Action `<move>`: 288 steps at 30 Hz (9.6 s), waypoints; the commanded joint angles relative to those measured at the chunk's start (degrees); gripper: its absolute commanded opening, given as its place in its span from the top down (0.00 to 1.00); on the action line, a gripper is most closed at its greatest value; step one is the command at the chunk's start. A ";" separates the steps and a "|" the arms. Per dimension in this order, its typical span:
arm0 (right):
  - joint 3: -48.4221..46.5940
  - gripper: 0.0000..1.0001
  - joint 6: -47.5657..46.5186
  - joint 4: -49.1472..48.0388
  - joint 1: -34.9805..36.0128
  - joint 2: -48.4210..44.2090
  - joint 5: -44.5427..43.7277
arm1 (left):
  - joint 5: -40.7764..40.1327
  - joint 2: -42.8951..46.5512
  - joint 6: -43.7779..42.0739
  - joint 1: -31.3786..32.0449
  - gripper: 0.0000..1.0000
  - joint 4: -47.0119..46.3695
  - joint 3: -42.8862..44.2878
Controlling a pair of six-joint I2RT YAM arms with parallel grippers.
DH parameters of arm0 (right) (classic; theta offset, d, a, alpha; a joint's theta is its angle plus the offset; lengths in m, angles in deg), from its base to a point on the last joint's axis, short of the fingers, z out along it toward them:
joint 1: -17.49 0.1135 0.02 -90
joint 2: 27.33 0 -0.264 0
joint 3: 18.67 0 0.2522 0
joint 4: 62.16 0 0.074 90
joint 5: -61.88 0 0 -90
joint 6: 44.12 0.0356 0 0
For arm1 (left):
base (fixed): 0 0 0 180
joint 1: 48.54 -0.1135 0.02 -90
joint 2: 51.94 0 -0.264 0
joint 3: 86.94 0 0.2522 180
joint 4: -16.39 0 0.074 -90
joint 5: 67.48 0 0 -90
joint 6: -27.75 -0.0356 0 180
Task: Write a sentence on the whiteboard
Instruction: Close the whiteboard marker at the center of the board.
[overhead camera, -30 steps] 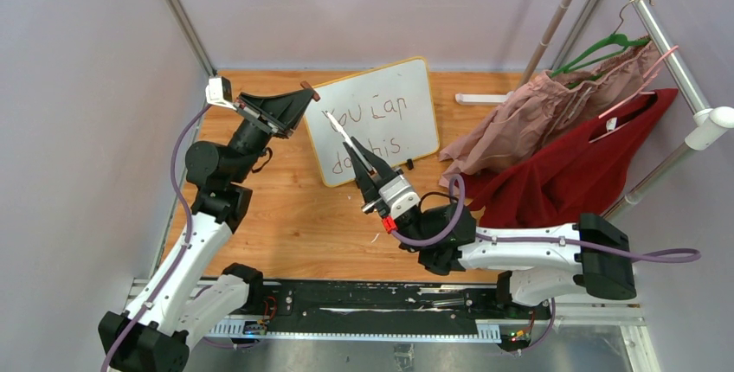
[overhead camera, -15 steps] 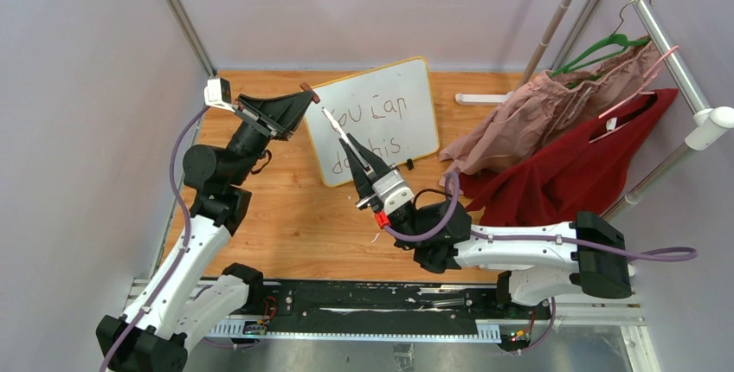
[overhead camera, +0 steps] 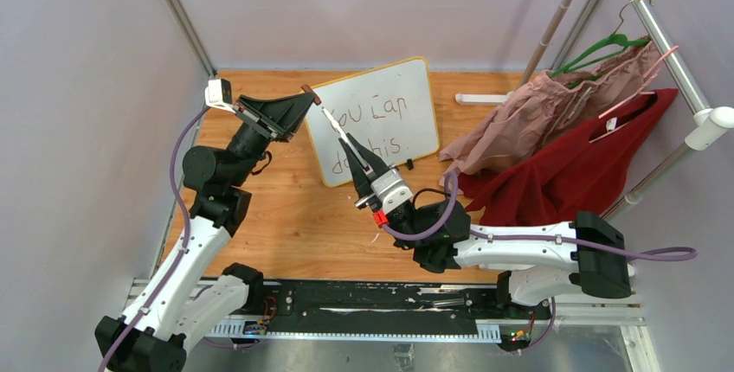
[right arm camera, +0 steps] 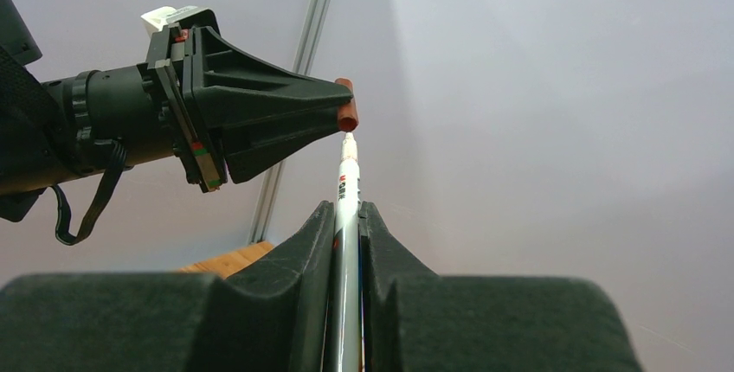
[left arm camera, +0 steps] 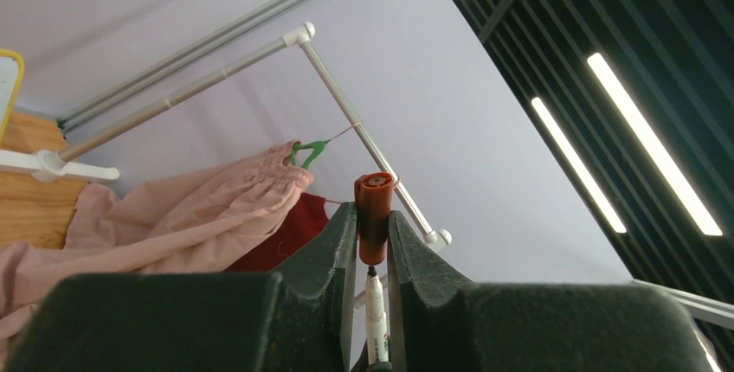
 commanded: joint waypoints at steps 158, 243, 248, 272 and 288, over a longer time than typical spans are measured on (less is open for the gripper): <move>-6.71 1.00 1.72 0.10 0.75 1.99 0.24 | 2.63 2.70 -3.41 3.17 1.00 -1.51 0.94; -5.73 1.00 -1.97 -6.46 -3.04 2.98 7.94 | 2.05 1.21 -3.82 4.92 0.67 -1.39 5.15; -5.57 1.00 -1.97 -6.46 -2.95 2.90 7.92 | 1.74 1.47 -4.39 4.92 0.62 -0.72 5.52; -4.13 1.00 -1.27 -4.79 -2.36 1.32 8.38 | 0.29 -1.14 -6.80 4.92 0.45 2.18 9.11; -4.72 1.00 -1.53 -4.47 -2.34 1.66 7.82 | 0.55 -0.73 -6.96 4.92 0.77 2.18 8.56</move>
